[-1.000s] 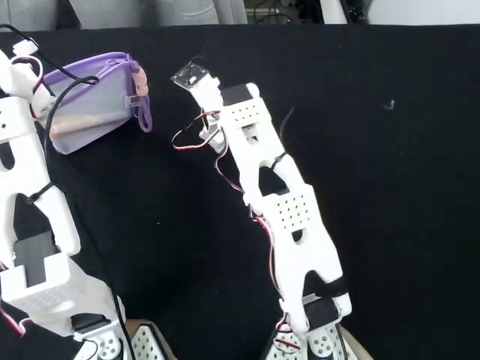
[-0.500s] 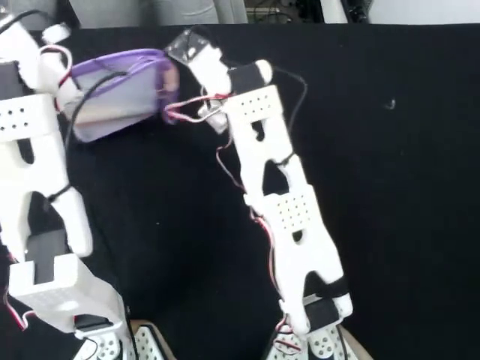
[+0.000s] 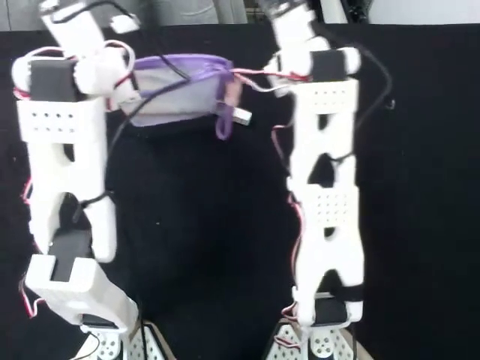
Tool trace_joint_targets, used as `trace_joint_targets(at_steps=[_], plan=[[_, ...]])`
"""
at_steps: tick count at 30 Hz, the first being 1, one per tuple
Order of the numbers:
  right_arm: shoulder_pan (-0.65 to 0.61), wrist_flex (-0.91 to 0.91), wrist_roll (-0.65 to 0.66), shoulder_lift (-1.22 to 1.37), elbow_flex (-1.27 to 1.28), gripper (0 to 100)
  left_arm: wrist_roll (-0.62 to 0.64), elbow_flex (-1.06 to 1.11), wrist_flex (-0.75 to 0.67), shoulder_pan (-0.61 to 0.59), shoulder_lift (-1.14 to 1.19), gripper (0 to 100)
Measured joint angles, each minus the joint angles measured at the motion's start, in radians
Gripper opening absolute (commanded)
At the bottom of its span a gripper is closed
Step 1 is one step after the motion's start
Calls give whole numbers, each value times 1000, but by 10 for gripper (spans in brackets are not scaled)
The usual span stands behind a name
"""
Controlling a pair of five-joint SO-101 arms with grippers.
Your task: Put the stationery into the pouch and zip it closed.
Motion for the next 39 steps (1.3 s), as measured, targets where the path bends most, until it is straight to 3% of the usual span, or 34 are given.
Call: trace_joint_targets(at_steps=[13,21,31,39], plan=[[77,3,-201,-255,0,11,28,89,0,218,0,29],[84,3,-258,-361,11,11,29,180,-5,255,-2,29],[84,3,-315,-687,302,11,29,284,-87,252,-35,30],[-51,3,-328,-839,473,11,29,285,-91,264,-38,30]])
